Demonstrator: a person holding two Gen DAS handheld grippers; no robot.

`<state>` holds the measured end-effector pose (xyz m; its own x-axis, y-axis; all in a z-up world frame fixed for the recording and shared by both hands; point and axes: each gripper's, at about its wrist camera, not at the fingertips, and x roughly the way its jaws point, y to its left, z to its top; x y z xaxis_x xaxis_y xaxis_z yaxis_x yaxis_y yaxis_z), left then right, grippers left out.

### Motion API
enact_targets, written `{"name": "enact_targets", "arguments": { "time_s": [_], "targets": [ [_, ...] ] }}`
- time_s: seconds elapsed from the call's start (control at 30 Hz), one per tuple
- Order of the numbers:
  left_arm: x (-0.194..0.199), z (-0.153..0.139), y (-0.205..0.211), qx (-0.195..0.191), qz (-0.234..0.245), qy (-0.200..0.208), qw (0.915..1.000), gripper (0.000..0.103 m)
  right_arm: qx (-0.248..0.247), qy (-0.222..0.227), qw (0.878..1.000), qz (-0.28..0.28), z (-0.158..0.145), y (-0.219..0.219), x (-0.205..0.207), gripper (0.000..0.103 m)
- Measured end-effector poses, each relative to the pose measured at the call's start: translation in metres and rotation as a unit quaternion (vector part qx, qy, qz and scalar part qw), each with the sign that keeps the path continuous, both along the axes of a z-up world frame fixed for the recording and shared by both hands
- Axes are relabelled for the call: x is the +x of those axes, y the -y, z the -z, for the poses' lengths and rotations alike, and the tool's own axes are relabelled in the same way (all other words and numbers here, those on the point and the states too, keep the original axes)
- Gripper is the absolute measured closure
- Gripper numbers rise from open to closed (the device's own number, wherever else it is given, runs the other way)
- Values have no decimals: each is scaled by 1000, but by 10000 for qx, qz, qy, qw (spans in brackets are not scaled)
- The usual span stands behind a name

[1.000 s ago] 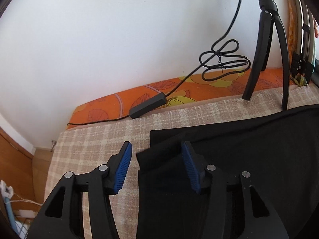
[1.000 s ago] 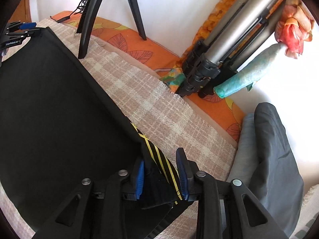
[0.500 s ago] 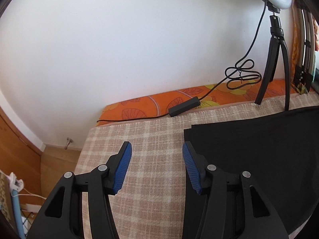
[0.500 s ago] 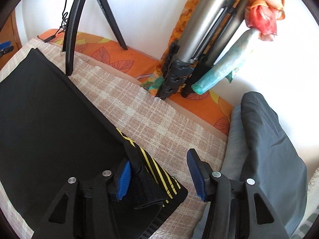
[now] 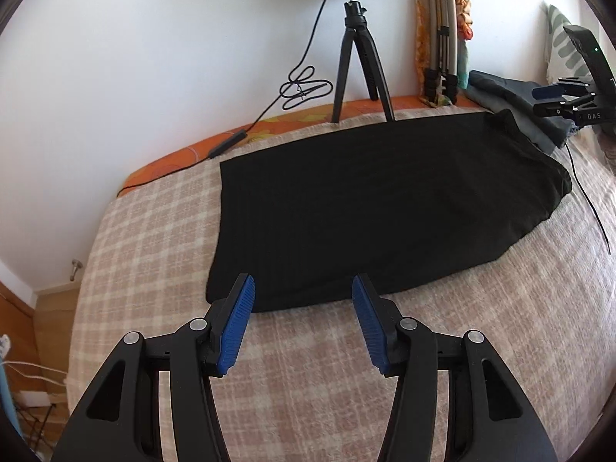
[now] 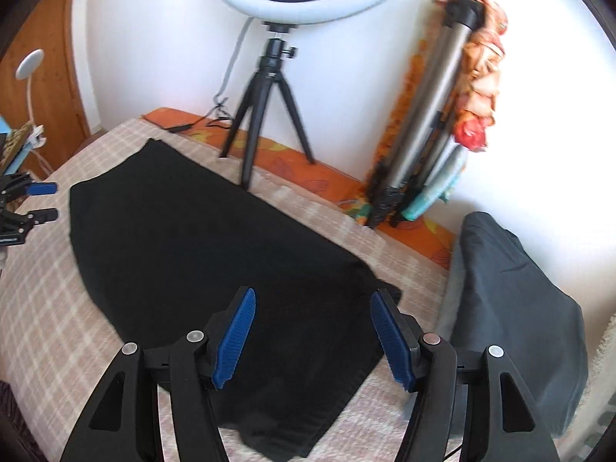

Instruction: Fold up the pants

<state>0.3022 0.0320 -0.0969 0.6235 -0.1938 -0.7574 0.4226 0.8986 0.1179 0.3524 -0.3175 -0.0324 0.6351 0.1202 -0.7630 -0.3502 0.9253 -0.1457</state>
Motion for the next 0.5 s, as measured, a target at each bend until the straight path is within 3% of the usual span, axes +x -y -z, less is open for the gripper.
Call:
{"name": "enact_targets", "arguments": {
  "time_s": [0.2, 0.5],
  "targets": [
    [-14, 13, 18, -185, 367, -276, 9988, 68, 140, -362, 9930, -1116, 20, -84, -39, 40],
    [-12, 23, 29, -196, 655, -386, 9969, 68, 37, -755, 9766, -2016, 59, -182, -49, 45]
  ]
}}
